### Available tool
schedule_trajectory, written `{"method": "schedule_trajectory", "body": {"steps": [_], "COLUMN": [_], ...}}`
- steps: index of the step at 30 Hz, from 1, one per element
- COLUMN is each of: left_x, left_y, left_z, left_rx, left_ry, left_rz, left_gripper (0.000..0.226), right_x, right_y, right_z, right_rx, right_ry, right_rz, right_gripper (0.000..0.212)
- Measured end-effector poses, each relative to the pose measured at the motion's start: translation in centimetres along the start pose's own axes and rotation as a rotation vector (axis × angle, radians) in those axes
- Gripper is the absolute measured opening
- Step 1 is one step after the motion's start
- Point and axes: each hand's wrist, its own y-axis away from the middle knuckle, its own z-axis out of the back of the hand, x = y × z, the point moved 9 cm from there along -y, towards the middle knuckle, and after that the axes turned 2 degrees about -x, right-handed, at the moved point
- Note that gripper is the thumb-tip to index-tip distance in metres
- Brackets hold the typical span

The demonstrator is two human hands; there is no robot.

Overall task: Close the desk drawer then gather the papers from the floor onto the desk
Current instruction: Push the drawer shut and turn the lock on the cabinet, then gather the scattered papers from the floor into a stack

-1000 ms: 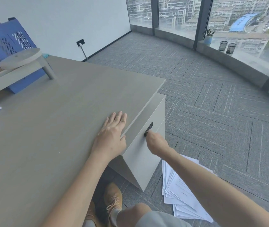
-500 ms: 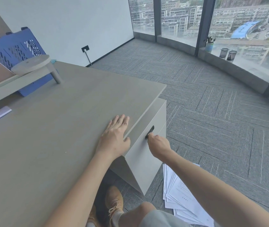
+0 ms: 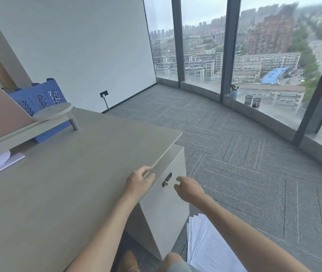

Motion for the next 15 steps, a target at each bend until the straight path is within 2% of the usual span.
{"method": "schedule_trajectory", "body": {"steps": [3,9,15], "left_x": [-1.7,-4.3,-6.6], "left_y": [2.3,5.7,6.7], "left_z": [-1.3,-2.7,-5.6], "left_rx": [0.031,0.087,0.157], "left_ry": [0.035,0.180,0.210], "left_rz": [-0.035,-0.064,-0.102], "left_gripper": [0.036,0.020,0.031], "right_x": [-0.9,-2.7,-4.9], "right_y": [2.8,8.5,12.4], "right_z": [3.3,9.3,13.4], "right_rx": [-0.049,-0.162,-0.222], "right_ry": [-0.079,-0.125,-0.141], "right_rz": [0.005,0.017,0.002], "right_gripper": [0.045,0.032,0.028]}}
